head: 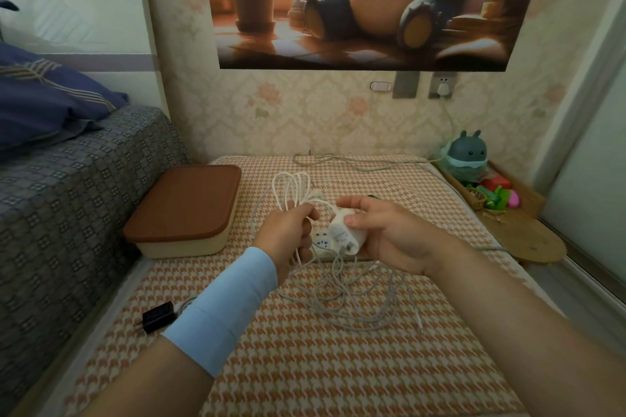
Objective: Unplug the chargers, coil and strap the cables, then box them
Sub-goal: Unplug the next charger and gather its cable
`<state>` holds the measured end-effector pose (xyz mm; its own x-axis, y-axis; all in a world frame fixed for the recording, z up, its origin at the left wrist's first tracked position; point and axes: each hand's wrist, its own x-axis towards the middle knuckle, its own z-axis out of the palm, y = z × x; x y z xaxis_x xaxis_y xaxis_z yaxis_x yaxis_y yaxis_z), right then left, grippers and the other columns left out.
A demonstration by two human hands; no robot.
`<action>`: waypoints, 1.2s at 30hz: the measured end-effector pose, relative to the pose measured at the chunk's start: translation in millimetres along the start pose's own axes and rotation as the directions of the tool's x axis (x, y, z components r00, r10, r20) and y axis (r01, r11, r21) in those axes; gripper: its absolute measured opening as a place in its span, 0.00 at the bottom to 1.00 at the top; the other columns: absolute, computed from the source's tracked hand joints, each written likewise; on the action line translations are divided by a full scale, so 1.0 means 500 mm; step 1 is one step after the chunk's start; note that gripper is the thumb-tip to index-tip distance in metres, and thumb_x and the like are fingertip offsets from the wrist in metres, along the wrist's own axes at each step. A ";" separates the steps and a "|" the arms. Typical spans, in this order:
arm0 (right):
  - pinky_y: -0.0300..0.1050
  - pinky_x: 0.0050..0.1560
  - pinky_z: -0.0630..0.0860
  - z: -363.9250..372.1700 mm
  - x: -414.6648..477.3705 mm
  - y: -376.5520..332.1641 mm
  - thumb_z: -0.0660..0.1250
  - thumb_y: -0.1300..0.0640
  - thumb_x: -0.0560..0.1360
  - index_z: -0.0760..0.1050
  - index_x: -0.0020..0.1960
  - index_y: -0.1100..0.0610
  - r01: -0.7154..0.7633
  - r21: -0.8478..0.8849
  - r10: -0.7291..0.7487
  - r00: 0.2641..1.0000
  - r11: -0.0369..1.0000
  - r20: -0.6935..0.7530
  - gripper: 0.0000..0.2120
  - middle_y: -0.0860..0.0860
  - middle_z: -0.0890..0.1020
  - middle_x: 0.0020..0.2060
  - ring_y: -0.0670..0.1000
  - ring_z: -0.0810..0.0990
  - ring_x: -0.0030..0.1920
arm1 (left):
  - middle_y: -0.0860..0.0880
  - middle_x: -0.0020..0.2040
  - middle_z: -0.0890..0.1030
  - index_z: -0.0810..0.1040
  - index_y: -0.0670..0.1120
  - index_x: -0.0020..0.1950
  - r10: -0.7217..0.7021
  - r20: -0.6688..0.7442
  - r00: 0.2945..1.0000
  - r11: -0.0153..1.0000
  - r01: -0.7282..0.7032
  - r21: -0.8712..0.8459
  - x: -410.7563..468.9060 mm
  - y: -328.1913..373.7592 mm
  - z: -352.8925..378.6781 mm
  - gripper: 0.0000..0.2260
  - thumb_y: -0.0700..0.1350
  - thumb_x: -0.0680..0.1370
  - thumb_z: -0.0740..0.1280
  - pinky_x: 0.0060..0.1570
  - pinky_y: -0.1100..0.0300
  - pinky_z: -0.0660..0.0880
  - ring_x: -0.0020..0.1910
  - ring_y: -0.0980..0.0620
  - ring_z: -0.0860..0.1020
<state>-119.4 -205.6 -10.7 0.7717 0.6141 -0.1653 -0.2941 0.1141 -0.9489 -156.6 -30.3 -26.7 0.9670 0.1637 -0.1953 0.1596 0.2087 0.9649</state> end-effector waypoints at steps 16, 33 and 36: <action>0.42 0.42 0.82 0.042 0.000 0.016 0.77 0.66 0.70 0.82 0.55 0.59 0.187 -0.440 -0.270 0.954 0.878 -0.132 0.14 0.47 0.86 0.55 0.48 0.86 0.51 | 0.38 0.63 0.78 0.65 0.38 0.73 -0.045 0.333 0.942 0.956 0.137 -0.259 -0.008 -0.016 0.010 0.32 0.47 0.73 0.72 0.46 0.48 0.81 0.47 0.43 0.82; 0.57 0.49 0.84 0.012 -0.009 -0.016 0.72 0.56 0.75 0.84 0.53 0.50 0.135 -0.679 -0.314 0.938 0.722 -0.148 0.08 0.51 0.86 0.47 0.56 0.86 0.47 | 0.44 0.54 0.84 0.77 0.41 0.58 -0.094 0.340 0.936 0.983 0.140 -0.115 -0.002 0.016 -0.033 0.13 0.50 0.82 0.62 0.57 0.45 0.78 0.50 0.44 0.84; 0.47 0.43 0.82 -0.012 -0.007 -0.013 0.70 0.56 0.77 0.83 0.52 0.55 0.045 -0.705 -0.215 0.964 0.708 -0.154 0.06 0.52 0.86 0.46 0.49 0.86 0.41 | 0.49 0.44 0.86 0.79 0.42 0.56 -0.037 0.193 0.981 0.913 -0.046 0.406 0.000 0.020 -0.071 0.13 0.50 0.79 0.69 0.42 0.53 0.81 0.35 0.48 0.81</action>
<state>-116.9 -213.3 -5.6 0.8944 0.4472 0.0029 0.2237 -0.4418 -0.8688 -162.2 6.2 -23.2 0.9806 -0.0332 -0.1931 0.1822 -0.2083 0.9609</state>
